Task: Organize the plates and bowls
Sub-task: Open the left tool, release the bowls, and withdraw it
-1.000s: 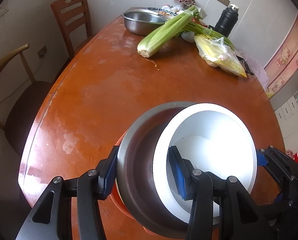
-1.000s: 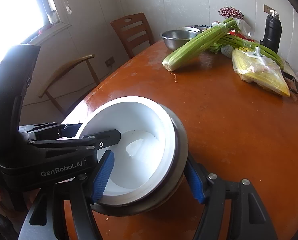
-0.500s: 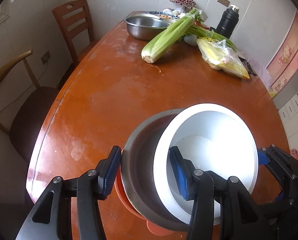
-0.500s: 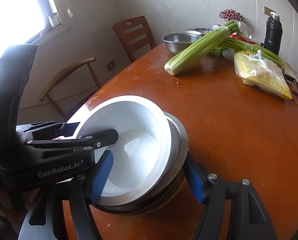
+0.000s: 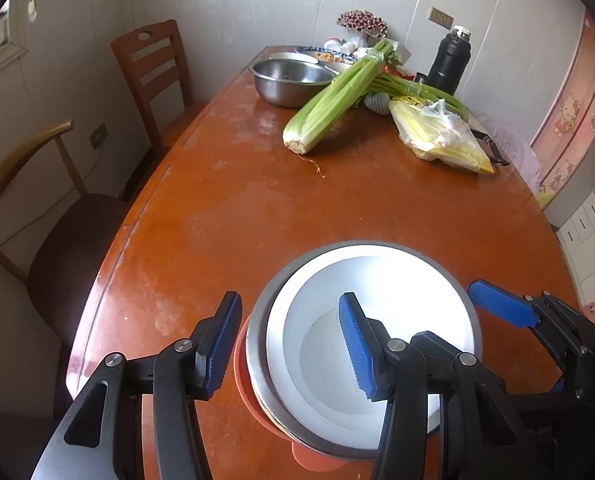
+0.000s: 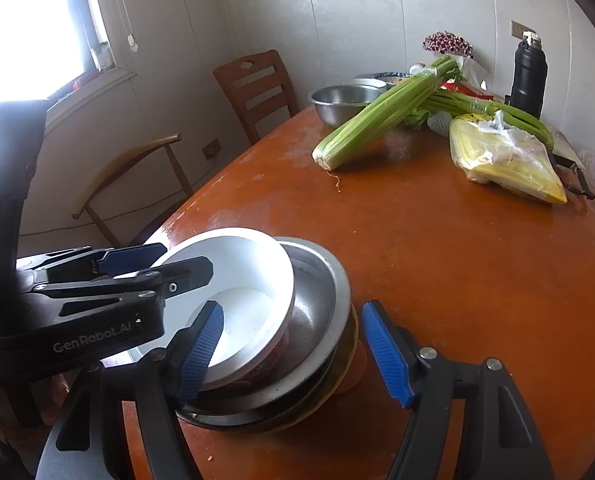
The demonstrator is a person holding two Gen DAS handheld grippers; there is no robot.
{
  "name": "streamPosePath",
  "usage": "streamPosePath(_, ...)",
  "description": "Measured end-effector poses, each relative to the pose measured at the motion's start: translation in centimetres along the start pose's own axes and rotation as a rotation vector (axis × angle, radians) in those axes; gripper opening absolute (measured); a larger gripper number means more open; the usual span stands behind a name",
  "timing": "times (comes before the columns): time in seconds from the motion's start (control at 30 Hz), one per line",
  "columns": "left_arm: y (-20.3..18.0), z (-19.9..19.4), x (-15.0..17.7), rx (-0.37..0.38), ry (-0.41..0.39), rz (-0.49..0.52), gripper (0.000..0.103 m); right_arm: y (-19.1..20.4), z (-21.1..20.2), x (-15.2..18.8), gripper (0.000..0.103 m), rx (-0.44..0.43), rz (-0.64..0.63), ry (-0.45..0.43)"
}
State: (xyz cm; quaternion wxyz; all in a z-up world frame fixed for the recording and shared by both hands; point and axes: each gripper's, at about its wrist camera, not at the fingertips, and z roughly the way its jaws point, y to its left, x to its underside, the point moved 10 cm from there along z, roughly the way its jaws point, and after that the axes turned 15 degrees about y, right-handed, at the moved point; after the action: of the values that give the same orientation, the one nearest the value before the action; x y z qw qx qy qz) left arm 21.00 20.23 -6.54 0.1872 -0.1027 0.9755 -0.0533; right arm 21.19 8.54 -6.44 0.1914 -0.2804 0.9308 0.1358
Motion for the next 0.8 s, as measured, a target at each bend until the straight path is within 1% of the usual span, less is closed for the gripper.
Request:
streamPosePath(0.13,-0.2,-0.8,0.1,-0.008,-0.02,0.003,0.052,0.0,-0.4,0.0,0.072,-0.007,0.003,-0.011)
streamPosePath(0.3,-0.2,-1.7,0.4,-0.023,-0.045,-0.003,0.052,0.1,-1.2,0.2,0.072,0.008,-0.005,-0.033)
streamPosePath(0.53,-0.6,-2.9,0.8,-0.019,-0.072,-0.012,0.053,-0.4,-2.4,0.2,0.073,0.021,-0.005,-0.073)
streamPosePath(0.8,-1.5,-4.7,1.4,-0.028,-0.107,-0.007,0.053,-1.2,-4.9,0.5,0.074,0.028,0.009,-0.132)
